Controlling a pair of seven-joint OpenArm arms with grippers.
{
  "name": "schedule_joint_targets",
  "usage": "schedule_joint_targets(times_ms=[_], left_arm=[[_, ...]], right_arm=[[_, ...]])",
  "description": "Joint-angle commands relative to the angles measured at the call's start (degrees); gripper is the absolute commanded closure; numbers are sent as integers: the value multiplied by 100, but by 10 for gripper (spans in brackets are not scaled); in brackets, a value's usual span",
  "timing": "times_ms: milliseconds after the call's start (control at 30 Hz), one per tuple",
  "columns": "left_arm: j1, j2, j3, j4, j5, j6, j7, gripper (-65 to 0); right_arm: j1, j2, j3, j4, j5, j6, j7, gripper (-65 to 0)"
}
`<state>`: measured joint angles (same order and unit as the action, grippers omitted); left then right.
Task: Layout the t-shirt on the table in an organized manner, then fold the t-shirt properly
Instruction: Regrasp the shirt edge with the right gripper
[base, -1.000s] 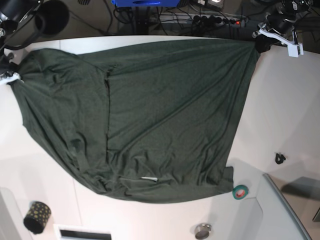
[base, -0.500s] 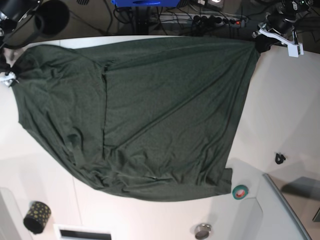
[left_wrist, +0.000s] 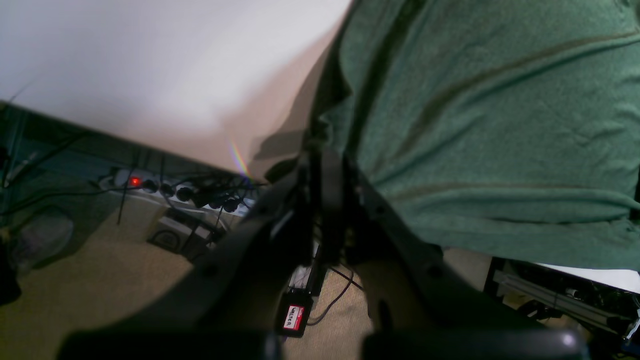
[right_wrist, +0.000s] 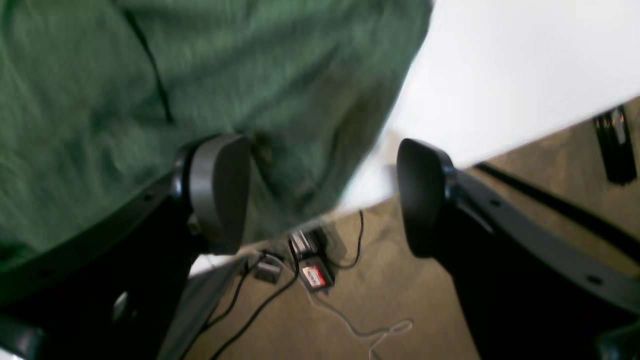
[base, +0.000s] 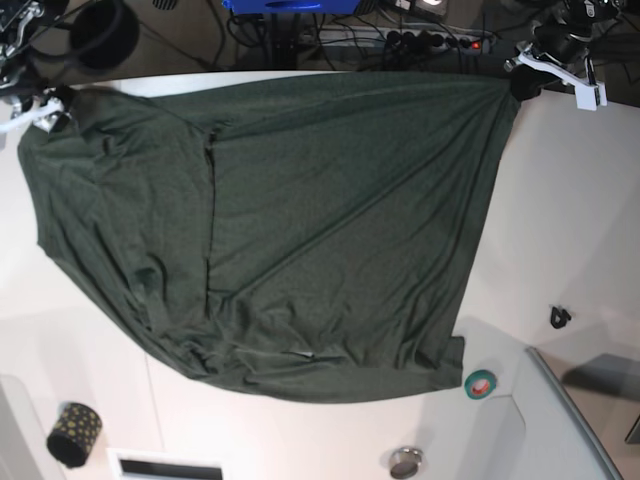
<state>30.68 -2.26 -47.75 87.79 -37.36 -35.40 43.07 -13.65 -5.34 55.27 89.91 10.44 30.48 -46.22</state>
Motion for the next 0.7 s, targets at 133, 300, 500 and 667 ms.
schedule_joint_targets(times_ms=[133,300,500,667], left_arm=[[49,-68,-30,105,-83,-34,-74,0],[49,-68,-30,105,-83,-34,-74,0],[49,-68,-30,105,-83,-34,-74,0],[49,-68,-30,105,-83,-34,-74,0]], right_arm=[[-2,90,25,-72,42,-11,72,-419],[24,90,25,-239,42,-11,90,-417],[-2,99,-283,-239,51,-2,72,-261],[16,99,-283,-195,51,-2,-104,-18]])
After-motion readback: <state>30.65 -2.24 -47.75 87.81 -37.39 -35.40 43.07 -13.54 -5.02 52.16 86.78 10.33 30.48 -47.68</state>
